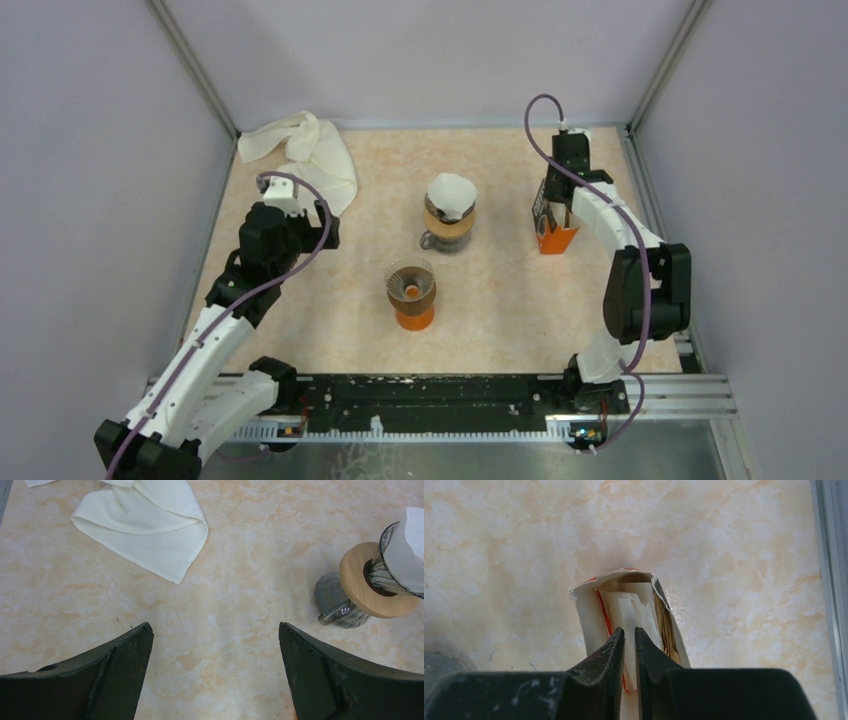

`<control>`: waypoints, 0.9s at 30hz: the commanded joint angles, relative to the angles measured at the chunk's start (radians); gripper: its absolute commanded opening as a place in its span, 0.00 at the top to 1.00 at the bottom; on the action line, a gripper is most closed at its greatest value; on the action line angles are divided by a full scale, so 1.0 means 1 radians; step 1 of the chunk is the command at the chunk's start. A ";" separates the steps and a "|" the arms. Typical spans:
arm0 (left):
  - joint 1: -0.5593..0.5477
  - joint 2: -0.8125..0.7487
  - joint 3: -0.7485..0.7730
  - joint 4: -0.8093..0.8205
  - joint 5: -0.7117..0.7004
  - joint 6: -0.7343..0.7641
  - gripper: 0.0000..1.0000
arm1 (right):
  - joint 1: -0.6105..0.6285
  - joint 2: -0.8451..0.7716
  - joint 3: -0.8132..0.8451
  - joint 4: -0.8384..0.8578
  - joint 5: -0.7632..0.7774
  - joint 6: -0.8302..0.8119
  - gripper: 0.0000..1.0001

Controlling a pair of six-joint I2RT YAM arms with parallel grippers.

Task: Place the coffee filter in the dripper
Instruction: Pick up the coffee filter from the coffee filter holder.

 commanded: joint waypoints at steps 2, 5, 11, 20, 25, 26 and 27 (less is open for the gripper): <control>0.009 0.005 -0.005 0.010 0.022 -0.013 0.00 | -0.010 0.020 0.021 0.003 0.028 -0.002 0.86; 0.011 0.006 -0.005 0.011 0.023 -0.014 0.00 | -0.010 0.020 0.018 0.006 0.013 -0.002 0.86; 0.016 0.010 -0.007 0.011 0.029 -0.015 0.00 | -0.010 0.023 0.023 0.006 -0.028 -0.005 0.86; 0.022 0.011 -0.006 0.011 0.043 -0.018 0.00 | -0.010 0.003 0.029 0.005 -0.049 -0.016 1.00; 0.026 0.010 -0.006 0.014 0.059 -0.018 0.00 | -0.010 -0.032 0.038 -0.007 -0.056 -0.022 1.00; 0.025 0.010 -0.006 0.014 0.068 -0.018 0.00 | -0.010 -0.041 0.040 -0.010 -0.058 -0.022 1.00; 0.026 0.011 -0.006 0.014 0.072 -0.018 0.00 | -0.010 -0.051 0.041 -0.012 -0.059 -0.022 1.00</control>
